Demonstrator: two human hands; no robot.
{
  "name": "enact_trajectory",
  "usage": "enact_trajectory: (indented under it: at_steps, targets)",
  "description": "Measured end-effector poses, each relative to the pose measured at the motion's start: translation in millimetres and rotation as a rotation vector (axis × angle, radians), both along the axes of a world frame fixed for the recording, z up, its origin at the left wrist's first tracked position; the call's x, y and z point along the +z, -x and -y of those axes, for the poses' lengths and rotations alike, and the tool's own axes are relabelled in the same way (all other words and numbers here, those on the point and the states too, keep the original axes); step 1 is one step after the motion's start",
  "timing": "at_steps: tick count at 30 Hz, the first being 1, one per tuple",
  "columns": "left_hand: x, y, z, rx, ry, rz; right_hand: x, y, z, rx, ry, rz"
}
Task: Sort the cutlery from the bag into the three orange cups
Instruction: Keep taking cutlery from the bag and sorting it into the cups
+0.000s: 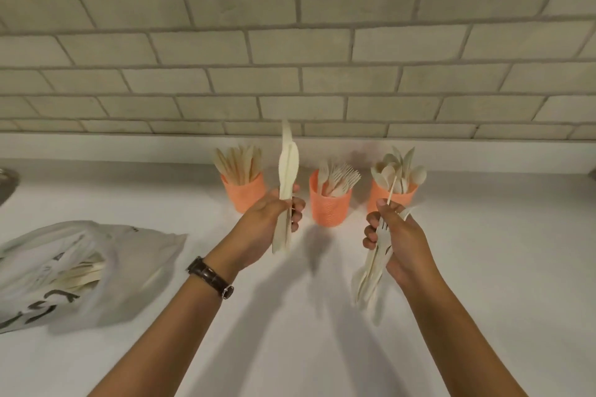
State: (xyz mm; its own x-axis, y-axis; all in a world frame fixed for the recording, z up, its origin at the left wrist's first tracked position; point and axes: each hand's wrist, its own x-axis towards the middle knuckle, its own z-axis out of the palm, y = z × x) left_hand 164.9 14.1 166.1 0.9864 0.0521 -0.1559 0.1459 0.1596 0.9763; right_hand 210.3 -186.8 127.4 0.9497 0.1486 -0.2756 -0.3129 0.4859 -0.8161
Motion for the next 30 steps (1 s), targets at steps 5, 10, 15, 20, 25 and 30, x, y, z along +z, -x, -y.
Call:
enact_trajectory:
  at_steps: [5, 10, 15, 20, 25, 30]
  targets:
    - [4, -41, -67, 0.158, -0.152, 0.155, -6, -3, -10, 0.028, 0.032, -0.008]
    - [6, -83, -107, 0.393, -0.369, 0.195, -9, -7, -14, 0.028, 0.039, -0.013]
    - [-24, -104, -112, 0.487, -0.579, 0.072, -9, -12, -13, 0.016, 0.042, 0.008]
    - [-37, -95, -101, 0.461, -0.566, 0.018, -7, -11, -12, 0.005, 0.026, 0.005]
    - [-24, -78, -83, 0.638, -0.525, 0.151, -6, -6, -6, 0.004, -0.003, -0.019]
    - [-9, -40, -9, 0.312, -0.479, 0.208, 0, 2, 3, 0.007, -0.262, -0.039]
